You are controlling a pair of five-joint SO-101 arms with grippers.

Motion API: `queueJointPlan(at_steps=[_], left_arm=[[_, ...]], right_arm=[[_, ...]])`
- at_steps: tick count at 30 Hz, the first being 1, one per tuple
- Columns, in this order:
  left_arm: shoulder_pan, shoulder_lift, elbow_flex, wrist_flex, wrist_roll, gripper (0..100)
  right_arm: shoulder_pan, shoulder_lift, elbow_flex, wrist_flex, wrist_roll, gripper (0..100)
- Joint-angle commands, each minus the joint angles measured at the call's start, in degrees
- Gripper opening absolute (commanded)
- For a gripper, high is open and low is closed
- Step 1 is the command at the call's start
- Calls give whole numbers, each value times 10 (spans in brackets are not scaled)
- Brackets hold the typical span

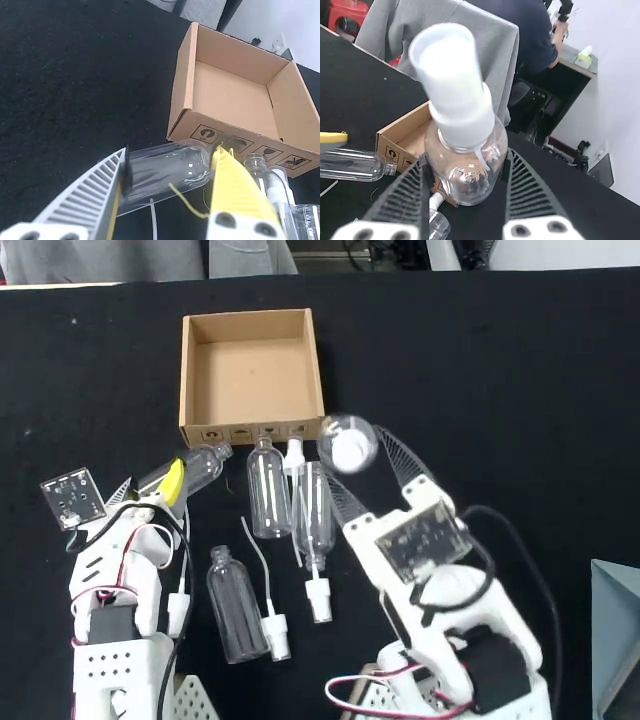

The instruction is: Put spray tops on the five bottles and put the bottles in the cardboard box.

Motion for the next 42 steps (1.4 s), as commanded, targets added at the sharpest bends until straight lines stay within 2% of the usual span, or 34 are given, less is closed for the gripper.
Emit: queueJointPlan(at_steps=[1, 9, 16, 24, 33, 42], left_arm=[[-6, -8, 15, 2, -4, 253], [-4, -8, 15, 2, -5, 253], [-4, -8, 15, 2, -5, 253], [-2, -8, 15, 3, -5, 253], [-1, -8, 15, 3, -5, 252], [-1, -8, 15, 4, -5, 252]], right_arm=[[13, 66, -66, -2, -6, 31], [13, 183, -145, -4, -68, 31], [12, 286, -190, -33, -69, 31], [-31, 388, -235, -49, -69, 33], [-36, 539, -347, -49, -130, 36], [-36, 636, -404, -77, -141, 36]])
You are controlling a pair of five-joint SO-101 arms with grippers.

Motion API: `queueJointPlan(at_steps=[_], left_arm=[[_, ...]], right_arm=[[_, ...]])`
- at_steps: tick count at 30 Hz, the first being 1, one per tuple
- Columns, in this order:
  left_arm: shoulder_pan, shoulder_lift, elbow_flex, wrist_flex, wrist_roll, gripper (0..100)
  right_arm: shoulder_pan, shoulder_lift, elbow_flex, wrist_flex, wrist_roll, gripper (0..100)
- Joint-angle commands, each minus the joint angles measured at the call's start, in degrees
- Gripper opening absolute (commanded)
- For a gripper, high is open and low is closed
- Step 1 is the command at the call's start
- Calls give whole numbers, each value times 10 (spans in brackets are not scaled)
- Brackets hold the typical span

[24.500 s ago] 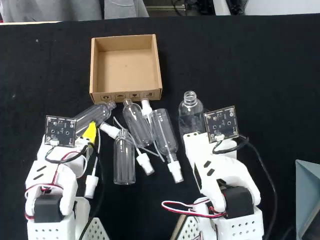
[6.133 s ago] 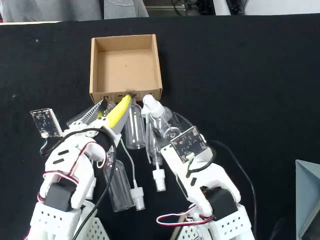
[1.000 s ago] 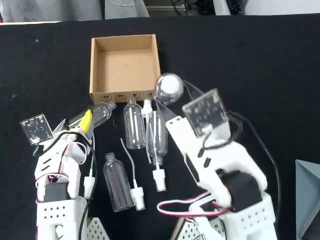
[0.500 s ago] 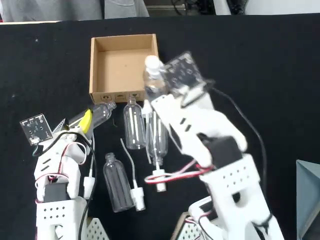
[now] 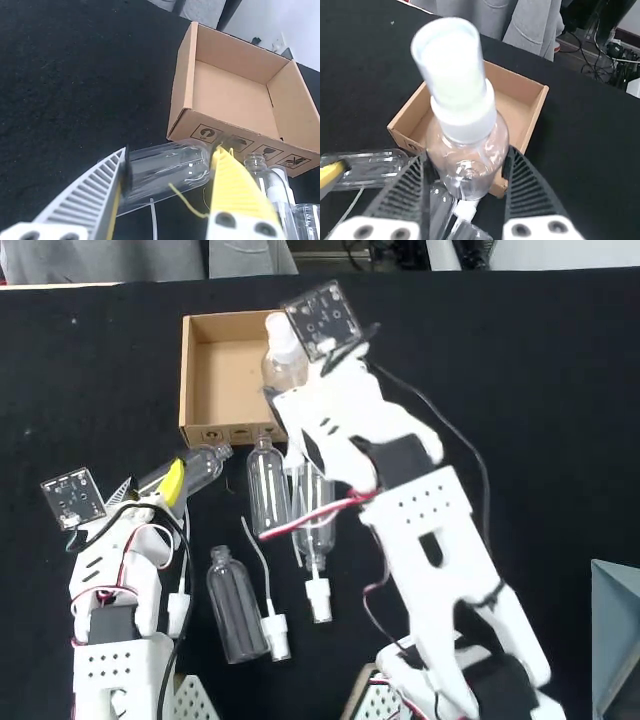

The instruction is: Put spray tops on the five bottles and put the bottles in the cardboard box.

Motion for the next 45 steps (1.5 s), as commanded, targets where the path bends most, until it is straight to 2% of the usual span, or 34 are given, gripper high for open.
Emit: queueJointPlan(at_steps=[1, 16, 20, 27, 45], left_arm=[[-1, -8, 15, 4, -4, 252], [-1, -8, 15, 3, -5, 252], [0, -8, 15, 4, -40, 249], [0, -8, 15, 5, -43, 249], [0, -8, 15, 5, -43, 249]], right_arm=[[-13, 14, -45, -47, -5, 36], [-20, 137, -48, -187, -4, 36], [-20, 167, -49, -232, -4, 36], [-20, 216, -50, -306, -4, 34], [-30, 419, -243, -310, 0, 33]])
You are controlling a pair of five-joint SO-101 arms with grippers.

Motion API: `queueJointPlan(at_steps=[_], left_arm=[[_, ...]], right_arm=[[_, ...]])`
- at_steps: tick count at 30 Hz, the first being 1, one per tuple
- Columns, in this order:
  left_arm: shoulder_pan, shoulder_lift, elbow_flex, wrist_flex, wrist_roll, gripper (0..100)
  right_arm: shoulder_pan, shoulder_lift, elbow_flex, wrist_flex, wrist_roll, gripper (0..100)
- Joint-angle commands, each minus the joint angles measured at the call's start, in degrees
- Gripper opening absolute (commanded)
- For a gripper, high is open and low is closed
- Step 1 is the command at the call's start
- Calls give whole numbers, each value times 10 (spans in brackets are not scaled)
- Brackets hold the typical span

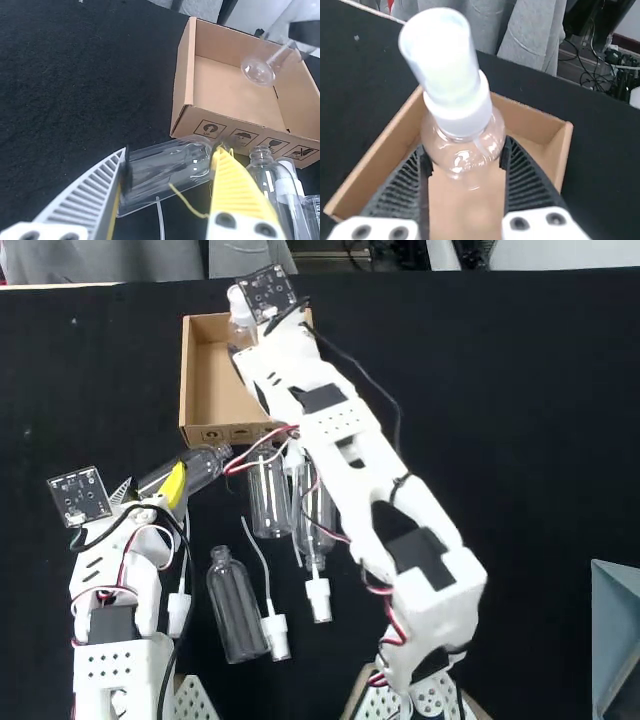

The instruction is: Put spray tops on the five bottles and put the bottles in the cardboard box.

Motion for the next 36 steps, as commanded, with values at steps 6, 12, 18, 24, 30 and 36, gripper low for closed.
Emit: queueJointPlan(at_steps=[6, 12, 18, 24, 30, 36], left_arm=[[0, -8, 15, 2, -4, 249], [0, -8, 15, 2, -4, 249], [0, -8, 15, 2, -4, 249], [0, -8, 15, 2, -4, 249], [0, -8, 15, 2, -4, 249], [0, -8, 15, 2, -4, 249]], right_arm=[[-32, 53, -114, -17, 1, 34], [-32, 123, -192, -17, 1, 34], [-29, 197, -270, -17, 1, 32], [-28, 249, -331, -16, 1, 32], [-29, 294, -381, -16, 1, 32], [-29, 349, -436, -16, 1, 32]])
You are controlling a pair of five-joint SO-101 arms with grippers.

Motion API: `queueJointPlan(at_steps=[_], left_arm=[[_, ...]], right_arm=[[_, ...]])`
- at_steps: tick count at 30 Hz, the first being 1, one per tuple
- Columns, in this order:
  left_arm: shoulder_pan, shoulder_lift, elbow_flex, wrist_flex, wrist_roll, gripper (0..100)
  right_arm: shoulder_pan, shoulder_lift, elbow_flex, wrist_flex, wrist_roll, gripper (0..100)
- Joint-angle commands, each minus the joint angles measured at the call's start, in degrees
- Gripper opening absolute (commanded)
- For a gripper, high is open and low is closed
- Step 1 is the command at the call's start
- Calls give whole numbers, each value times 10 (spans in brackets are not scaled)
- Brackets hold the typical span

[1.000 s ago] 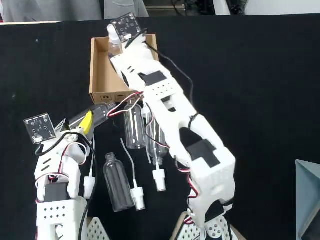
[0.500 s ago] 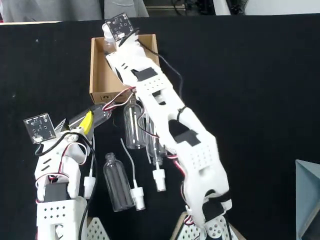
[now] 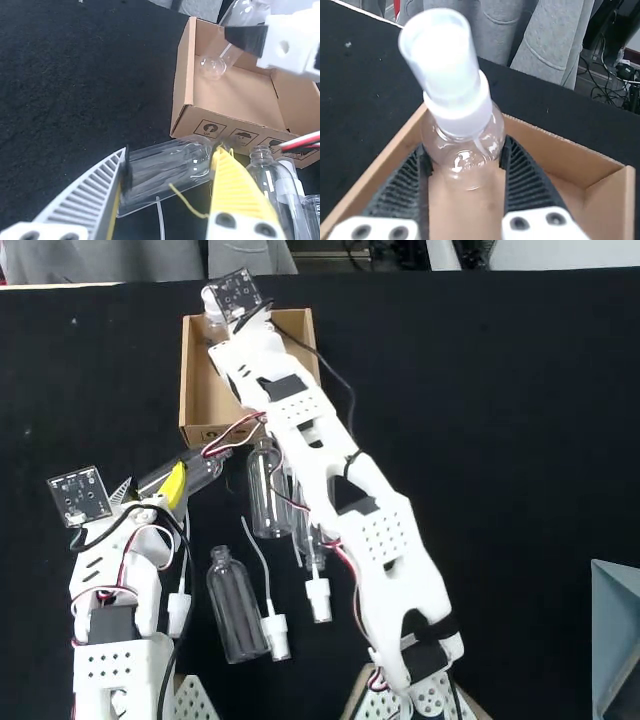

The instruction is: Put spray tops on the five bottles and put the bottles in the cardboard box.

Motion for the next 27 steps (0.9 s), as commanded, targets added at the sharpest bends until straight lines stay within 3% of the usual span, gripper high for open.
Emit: queueJointPlan(at_steps=[1, 14, 20, 27], left_arm=[[0, -8, 15, 2, -4, 249], [0, -8, 15, 2, -4, 249], [0, -8, 15, 2, -4, 249], [0, -8, 15, 2, -4, 249]], right_arm=[[-11, 7, -70, -16, 2, 32], [-11, 46, -131, 29, 3, 41], [-12, 47, -152, 76, 3, 171], [-13, 47, -152, 76, 3, 180]])
